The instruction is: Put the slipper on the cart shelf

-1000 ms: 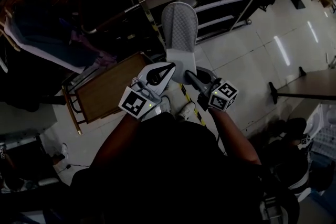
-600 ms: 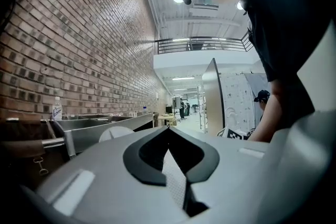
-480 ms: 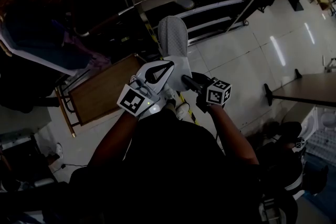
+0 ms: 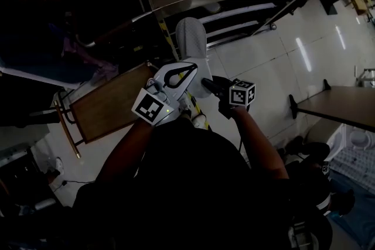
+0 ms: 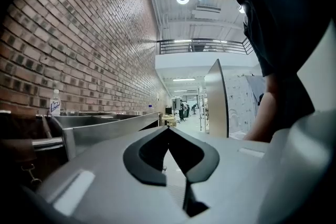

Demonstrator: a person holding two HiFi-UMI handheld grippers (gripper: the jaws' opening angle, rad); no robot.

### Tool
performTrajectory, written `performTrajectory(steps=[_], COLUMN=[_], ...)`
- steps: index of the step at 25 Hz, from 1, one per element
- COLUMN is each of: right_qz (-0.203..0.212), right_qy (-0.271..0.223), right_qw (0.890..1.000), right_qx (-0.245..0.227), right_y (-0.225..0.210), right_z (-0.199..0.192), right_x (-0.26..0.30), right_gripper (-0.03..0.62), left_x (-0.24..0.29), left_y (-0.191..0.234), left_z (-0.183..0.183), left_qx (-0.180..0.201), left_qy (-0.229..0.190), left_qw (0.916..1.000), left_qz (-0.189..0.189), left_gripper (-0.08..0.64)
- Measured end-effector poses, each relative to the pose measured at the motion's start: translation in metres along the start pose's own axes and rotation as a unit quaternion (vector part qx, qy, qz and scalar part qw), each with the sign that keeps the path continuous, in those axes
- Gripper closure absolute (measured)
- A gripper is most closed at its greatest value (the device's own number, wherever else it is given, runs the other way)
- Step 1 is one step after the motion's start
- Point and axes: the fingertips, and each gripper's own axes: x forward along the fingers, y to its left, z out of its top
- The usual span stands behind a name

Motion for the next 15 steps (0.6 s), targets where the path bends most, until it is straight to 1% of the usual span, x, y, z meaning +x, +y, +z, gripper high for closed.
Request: performTrajectory(steps=[6, 11, 15], right_qz=[-0.001, -0.003, -0.01], right_qy=[0.014, 0.032, 0.042], right_qw=[1.0, 0.999, 0.998], right_qx=[0.018, 0.042, 0.04], right_y=[-0.017, -0.032, -0.041], right_z=[0.023, 0.03, 0.039], right_x=[0.033, 0.057, 0.073], right_gripper=[0.528, 0.528, 0.528], left_x=[0.008, 0.014, 0.02], left_y=[0.047, 0.068, 0.082], left_z=[-0.01, -0.011, -0.012], left_qx=[-0.002, 0.002, -0.004], left_qy=[-0.01, -0.017, -0.019], left_qw=[0.9999, 0.9998, 0.9998], left_qz=[0.004, -0.008, -0.01], left_gripper=[0.56, 0.56, 0.56])
